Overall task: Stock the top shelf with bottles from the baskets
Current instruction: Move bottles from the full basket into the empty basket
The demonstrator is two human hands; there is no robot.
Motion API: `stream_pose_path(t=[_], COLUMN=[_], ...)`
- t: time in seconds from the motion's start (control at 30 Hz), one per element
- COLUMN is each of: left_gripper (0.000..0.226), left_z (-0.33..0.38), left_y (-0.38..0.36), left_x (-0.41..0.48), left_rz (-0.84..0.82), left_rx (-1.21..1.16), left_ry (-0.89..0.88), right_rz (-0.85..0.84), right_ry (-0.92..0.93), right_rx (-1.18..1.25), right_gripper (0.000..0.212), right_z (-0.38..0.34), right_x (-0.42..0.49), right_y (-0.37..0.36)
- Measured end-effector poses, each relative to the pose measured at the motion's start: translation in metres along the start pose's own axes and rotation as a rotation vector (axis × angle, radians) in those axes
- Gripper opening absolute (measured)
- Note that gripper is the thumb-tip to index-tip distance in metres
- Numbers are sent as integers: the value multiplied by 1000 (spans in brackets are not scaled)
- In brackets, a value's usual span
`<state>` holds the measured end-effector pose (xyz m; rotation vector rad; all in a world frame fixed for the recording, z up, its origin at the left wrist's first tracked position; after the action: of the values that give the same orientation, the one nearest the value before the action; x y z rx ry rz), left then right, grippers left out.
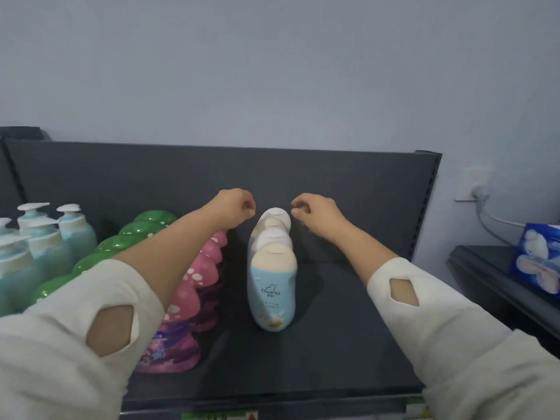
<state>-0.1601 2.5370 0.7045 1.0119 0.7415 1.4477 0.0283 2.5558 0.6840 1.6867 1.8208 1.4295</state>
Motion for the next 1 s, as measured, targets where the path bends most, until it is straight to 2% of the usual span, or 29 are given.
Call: stream_pose_path(t=[0.27, 0.33, 0.43, 0.6, 0.73, 0.9, 1.0], left_gripper=[35, 39, 46, 54, 44, 37, 36], left_z=[0, -3, -8, -12, -24, -31, -27], left_y=[-17, -21, -31, -31, -28, -31, -32], left_x=[45, 51, 55, 63, 68, 69, 67], left_rz=[-107, -145, -262, -298, -263, -256, -254], left_rx=[93, 127, 116, 122, 148, 102, 112], left_ry=[45, 51, 29, -9, 26, 47, 43], right_rz=[-252, -313, -392, -336, -326, -423, -385], right_ry=[112, 149, 164, 219, 245, 199, 195], right_rx=[-148, -150, -75, -29, -62, 15, -10], right_gripper=[51, 48, 32, 23, 26, 29, 34], right_z=[15, 16, 16, 15, 10, 2, 0], right_x=[55, 65, 72, 84, 93, 91, 88], right_y=[-28, -34, -44, -52, -61, -54, -47])
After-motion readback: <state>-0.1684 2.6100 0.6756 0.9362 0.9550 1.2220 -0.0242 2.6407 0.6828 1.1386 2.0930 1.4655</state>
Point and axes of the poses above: each hand's wrist, its own x-axis towards the middle knuckle, its own y-axis out of the back of the hand, z = x × y, the point moved 4 cm from there along x, towards the middle knuckle, and after that the axes turned 12 degrees about y, right-handed, at the moved point
